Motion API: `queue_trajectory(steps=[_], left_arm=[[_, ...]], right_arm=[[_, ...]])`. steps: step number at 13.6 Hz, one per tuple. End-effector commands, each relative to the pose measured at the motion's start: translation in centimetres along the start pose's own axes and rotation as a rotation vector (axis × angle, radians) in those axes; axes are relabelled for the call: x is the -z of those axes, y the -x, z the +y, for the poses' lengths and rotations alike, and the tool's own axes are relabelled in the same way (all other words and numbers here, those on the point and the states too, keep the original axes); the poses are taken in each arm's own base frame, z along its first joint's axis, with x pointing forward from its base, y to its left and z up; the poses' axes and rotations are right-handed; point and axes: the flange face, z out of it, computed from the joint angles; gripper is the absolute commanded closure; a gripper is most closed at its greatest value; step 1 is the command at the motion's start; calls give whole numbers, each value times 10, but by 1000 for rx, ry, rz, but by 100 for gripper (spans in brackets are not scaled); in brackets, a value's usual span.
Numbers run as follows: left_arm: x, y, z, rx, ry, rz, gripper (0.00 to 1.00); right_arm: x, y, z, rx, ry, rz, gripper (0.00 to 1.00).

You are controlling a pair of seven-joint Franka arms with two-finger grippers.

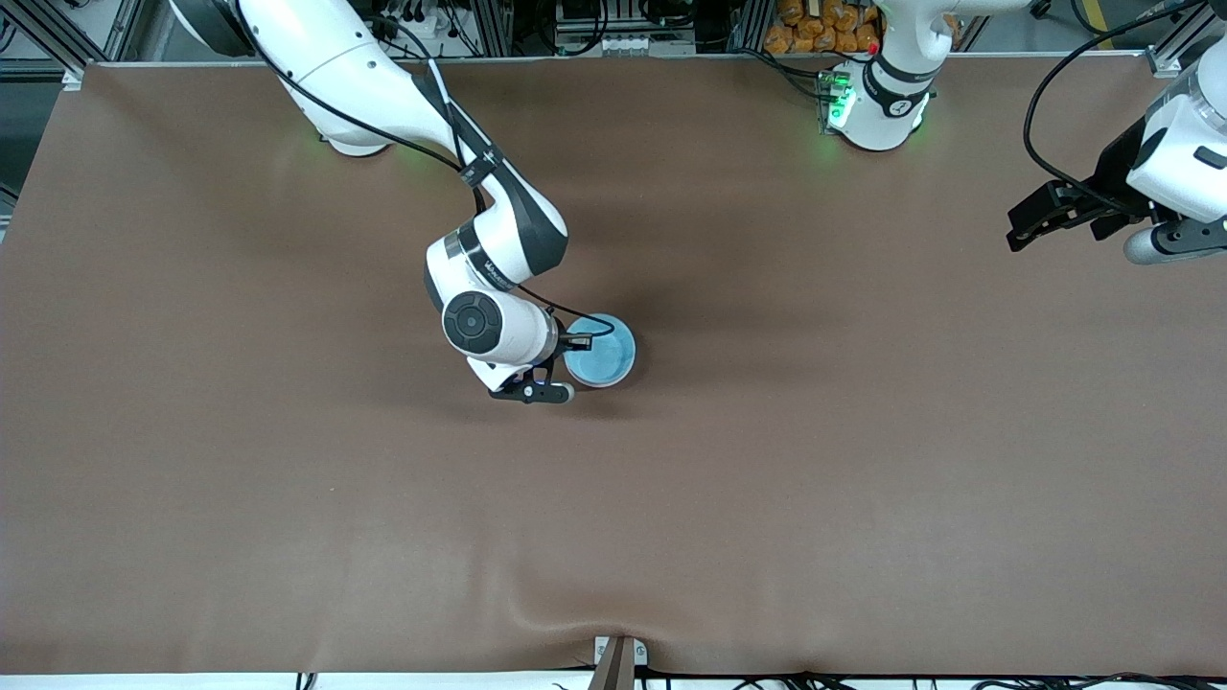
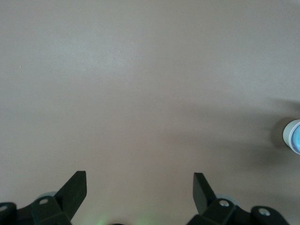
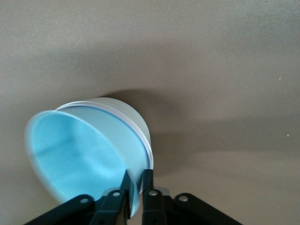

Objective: Stack pink and blue bowls on white bowl

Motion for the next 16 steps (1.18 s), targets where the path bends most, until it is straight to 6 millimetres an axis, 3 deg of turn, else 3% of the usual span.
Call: queue_trajectory(steps=[1,4,7,9,12,14,16], left_arm=[[-4,5,-3,-14,2,-9,0],[-5,5,-3,-19,-1,-10,0],[-6,5,-3,-34,-39,-2,0],[-6,4,-4,-32,-40,-2,0],[-5,4,-4,-34,-40,1,0],[-7,2,-5,-34,-40,1,0],[-5,1,-4,-34,-38,6,0]], right_arm=[[2,-1,-1,4,-13,1,0],[7,-3,-1,1,-18,4,0],[28,-10,7,-14,-36,22,0],[69,-8,16,-17,-46,39,0],[154,-1,51,36,37,106,0],[217,11,90,89,64,115,0],[283,23,145,141,81,126,0]])
